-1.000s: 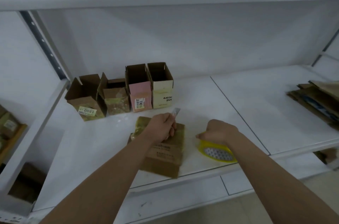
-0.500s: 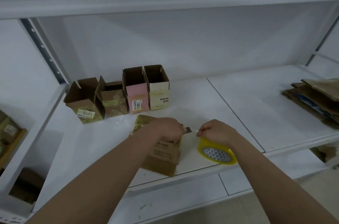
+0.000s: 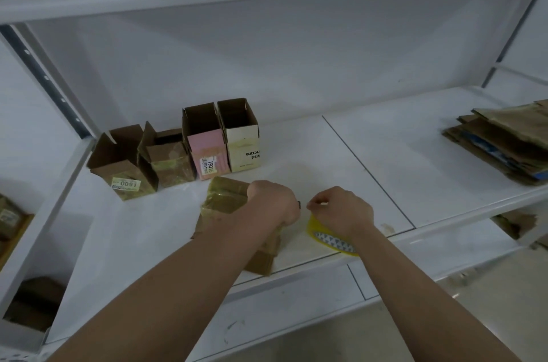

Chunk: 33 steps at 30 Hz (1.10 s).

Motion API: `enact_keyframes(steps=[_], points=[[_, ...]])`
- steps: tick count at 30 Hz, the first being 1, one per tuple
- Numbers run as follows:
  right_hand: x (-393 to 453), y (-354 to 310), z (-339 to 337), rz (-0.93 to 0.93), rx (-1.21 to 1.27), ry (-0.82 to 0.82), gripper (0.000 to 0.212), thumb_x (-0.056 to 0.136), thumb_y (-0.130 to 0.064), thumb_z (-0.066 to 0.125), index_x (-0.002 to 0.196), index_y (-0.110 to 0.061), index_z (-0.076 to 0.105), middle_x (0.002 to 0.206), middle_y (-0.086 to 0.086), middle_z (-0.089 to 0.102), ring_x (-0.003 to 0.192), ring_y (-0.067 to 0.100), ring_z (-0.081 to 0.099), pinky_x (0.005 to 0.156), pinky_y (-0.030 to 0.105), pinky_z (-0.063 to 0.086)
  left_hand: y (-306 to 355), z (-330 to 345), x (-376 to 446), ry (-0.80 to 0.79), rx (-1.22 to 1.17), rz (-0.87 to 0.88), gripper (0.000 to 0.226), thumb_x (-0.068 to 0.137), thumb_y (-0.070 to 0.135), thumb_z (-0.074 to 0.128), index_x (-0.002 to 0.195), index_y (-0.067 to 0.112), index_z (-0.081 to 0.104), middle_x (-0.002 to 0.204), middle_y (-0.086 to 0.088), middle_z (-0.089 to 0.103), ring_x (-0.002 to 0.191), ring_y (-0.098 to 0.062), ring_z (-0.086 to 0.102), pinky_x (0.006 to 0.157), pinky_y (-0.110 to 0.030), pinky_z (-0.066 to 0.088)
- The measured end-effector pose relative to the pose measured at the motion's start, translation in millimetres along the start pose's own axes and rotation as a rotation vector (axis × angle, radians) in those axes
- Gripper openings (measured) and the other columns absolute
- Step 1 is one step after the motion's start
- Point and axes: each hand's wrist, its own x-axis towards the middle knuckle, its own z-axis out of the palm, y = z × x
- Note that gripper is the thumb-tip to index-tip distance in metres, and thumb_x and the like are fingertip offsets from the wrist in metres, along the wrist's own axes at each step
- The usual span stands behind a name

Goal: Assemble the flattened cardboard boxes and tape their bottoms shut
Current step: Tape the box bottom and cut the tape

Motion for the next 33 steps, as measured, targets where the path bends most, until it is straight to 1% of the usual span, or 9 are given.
enact_keyframes(steps=[4, 8, 11, 15, 19, 21, 23, 27, 33], points=[[-2, 4, 3, 0.03, 0.094, 0.01, 0.023, 0.091, -0.047, 0.054, 0.103, -0.038, 0.071, 0.113, -0.013, 0.068, 0.102, 0.016, 0.064, 0.075, 0.025, 0.042, -12, 10, 10, -0.009, -0.045, 0.02, 0.041, 0.096, 0.03, 0.034, 0.131, 0.029, 0.054, 0.119, 0.001, 0.058, 0.101, -0.022, 0.053, 0.057, -0.03, 0.031], [-7, 8, 10, 0.046, 0.185, -0.016, 0.021, 0.089, -0.049, 0.057, 0.1, -0.039, 0.073, 0.11, -0.013, 0.07, 0.1, 0.016, 0.064, 0.077, 0.027, 0.044, -24, 14, 6, -0.003, -0.125, 0.013, 0.04, 0.101, 0.04, 0.031, 0.124, 0.02, 0.057, 0.119, -0.002, 0.058, 0.105, -0.023, 0.055, 0.074, -0.033, 0.038], [-10, 19, 3, 0.09, 0.217, 0.017, 0.018, 0.09, -0.046, 0.058, 0.096, -0.039, 0.073, 0.107, -0.01, 0.071, 0.1, 0.018, 0.064, 0.079, 0.029, 0.045, -33, 13, -5, 0.018, -0.216, 0.136, 0.043, 0.104, 0.044, 0.023, 0.113, 0.017, 0.055, 0.114, -0.004, 0.058, 0.097, -0.022, 0.052, 0.087, -0.036, 0.043], [-10, 25, -7, 0.124, 0.207, 0.072, 0.018, 0.091, -0.045, 0.056, 0.094, -0.038, 0.073, 0.106, -0.009, 0.07, 0.099, 0.019, 0.063, 0.075, 0.028, 0.041, -57, 12, -22, 0.015, -0.582, 0.234, 0.042, 0.104, 0.041, 0.029, 0.091, 0.019, 0.062, 0.098, -0.001, 0.055, 0.094, -0.019, 0.053, 0.078, -0.03, 0.037], [-8, 14, -2, 0.126, 0.171, 0.081, 0.02, 0.092, -0.045, 0.055, 0.096, -0.039, 0.073, 0.106, -0.009, 0.071, 0.097, 0.019, 0.064, 0.074, 0.027, 0.04, -59, 20, -12, 0.217, -1.002, 0.034, 0.028, 0.103, 0.014, 0.039, 0.101, 0.004, 0.066, 0.113, 0.006, 0.059, 0.1, -0.018, 0.058, 0.068, -0.014, 0.045], [-6, 9, -2, 0.12, 0.14, 0.077, 0.02, 0.092, -0.043, 0.054, 0.097, -0.038, 0.073, 0.105, -0.009, 0.071, 0.097, 0.019, 0.065, 0.073, 0.027, 0.04, -47, 27, -1, 0.322, -0.975, -0.091, 0.022, 0.102, 0.014, 0.039, 0.097, 0.006, 0.059, 0.111, -0.003, 0.064, 0.094, -0.019, 0.059, 0.076, -0.026, 0.049], [-5, 8, -3, 0.121, 0.132, 0.069, 0.02, 0.092, -0.042, 0.054, 0.097, -0.037, 0.073, 0.104, -0.008, 0.071, 0.096, 0.02, 0.065, 0.073, 0.027, 0.04, -30, 36, 5, 0.404, -0.92, -0.181, 0.02, 0.102, 0.029, 0.042, 0.098, 0.011, 0.05, 0.106, -0.007, 0.063, 0.09, -0.021, 0.057, 0.074, -0.034, 0.046], [-3, 8, -2, 0.119, 0.116, 0.063, 0.022, 0.092, -0.041, 0.053, 0.098, -0.037, 0.073, 0.104, -0.007, 0.071, 0.095, 0.02, 0.065, 0.071, 0.027, 0.04, -5, 46, 2, 0.477, -0.736, -0.379, 0.049, 0.09, 0.058, 0.053, 0.11, 0.014, 0.044, 0.101, -0.001, 0.061, 0.095, -0.025, 0.064, 0.07, -0.032, 0.042], [-2, 8, -1, 0.135, 0.107, 0.073, 0.022, 0.092, -0.04, 0.051, 0.093, -0.036, 0.072, 0.1, -0.005, 0.071, 0.085, 0.021, 0.062, 0.069, 0.027, 0.039, 7, 51, 12, 0.51, -0.597, -0.373, 0.033, 0.095, 0.03, 0.054, 0.118, 0.012, 0.039, 0.116, -0.007, 0.057, 0.102, -0.025, 0.061, 0.072, -0.033, 0.045]])
